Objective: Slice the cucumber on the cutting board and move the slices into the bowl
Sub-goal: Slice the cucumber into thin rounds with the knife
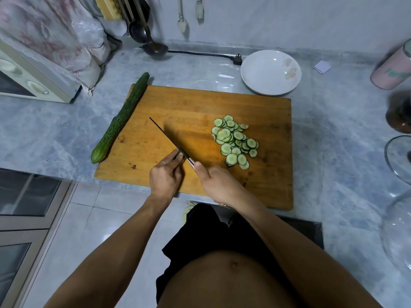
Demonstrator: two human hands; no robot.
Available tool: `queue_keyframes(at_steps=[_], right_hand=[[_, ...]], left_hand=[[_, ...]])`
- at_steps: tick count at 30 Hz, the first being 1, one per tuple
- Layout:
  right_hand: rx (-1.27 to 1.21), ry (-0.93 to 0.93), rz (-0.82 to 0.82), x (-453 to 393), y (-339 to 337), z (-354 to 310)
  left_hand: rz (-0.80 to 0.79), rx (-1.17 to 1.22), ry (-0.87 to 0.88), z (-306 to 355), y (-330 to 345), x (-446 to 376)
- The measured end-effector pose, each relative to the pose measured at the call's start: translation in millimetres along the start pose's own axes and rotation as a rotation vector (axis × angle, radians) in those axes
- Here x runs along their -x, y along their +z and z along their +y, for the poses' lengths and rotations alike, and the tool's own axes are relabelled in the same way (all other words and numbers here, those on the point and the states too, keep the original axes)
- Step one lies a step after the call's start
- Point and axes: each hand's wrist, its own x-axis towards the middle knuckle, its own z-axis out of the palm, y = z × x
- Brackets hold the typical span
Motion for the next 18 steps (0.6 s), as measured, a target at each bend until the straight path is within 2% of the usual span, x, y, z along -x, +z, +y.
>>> queue_keyframes(at_steps=[5, 18], right_hand=[[0.049, -0.036, 0.026, -3.3, 13.3, 1.2], [0.010, -0.058, 0.011, 18.9, -12.1, 11.7]], left_hand=[[-0.007, -0.002, 0.003, -1.2, -2.6, -0.9], [-0.006, 0.065, -0.055, 1.9, -4.8, 5.6]])
